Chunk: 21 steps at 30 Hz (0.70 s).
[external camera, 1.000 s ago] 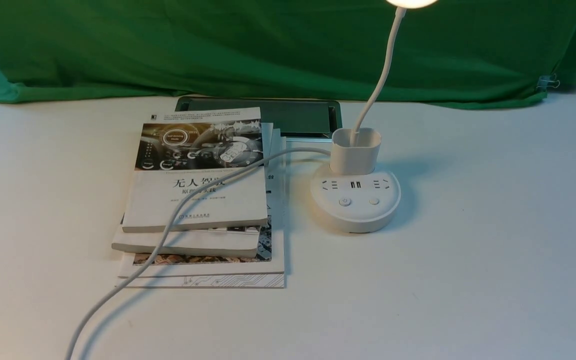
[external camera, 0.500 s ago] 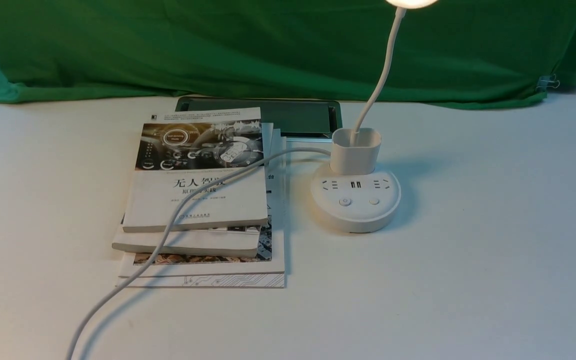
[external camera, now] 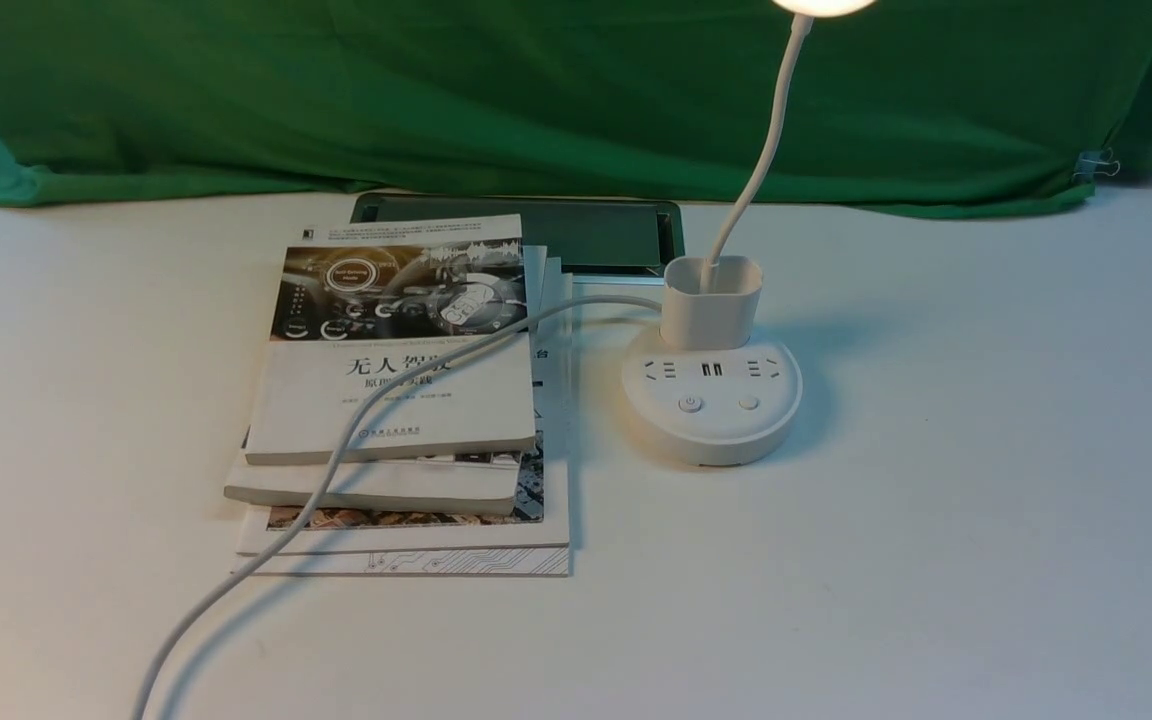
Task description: Turn on the desk lamp on the white desktop with your hand.
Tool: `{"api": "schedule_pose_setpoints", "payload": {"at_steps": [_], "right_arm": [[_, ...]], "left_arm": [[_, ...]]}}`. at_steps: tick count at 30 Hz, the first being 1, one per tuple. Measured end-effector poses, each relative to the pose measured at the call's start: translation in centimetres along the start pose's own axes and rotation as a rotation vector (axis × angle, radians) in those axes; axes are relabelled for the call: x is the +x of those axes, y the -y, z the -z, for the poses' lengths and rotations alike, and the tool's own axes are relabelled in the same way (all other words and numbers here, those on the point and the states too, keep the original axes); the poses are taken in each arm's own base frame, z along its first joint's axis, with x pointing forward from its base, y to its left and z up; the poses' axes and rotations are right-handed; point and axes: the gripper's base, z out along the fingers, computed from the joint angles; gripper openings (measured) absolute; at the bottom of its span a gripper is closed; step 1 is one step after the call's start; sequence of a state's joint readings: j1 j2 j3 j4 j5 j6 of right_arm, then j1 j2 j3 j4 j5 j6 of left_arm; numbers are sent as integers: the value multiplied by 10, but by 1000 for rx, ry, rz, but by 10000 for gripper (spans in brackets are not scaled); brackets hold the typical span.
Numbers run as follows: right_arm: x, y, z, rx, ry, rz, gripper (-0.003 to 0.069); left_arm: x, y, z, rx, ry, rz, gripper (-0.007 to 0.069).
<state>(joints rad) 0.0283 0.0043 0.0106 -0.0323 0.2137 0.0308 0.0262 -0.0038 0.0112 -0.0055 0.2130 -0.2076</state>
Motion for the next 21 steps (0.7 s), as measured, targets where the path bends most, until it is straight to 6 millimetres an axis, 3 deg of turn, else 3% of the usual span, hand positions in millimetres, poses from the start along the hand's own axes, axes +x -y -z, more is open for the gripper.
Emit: {"api": "schedule_pose_setpoints", "payload": {"at_steps": [21], "right_arm": [[0, 0, 0, 0, 0, 0, 211]], "left_arm": [[0, 0, 0, -1, 0, -5, 21]]}}
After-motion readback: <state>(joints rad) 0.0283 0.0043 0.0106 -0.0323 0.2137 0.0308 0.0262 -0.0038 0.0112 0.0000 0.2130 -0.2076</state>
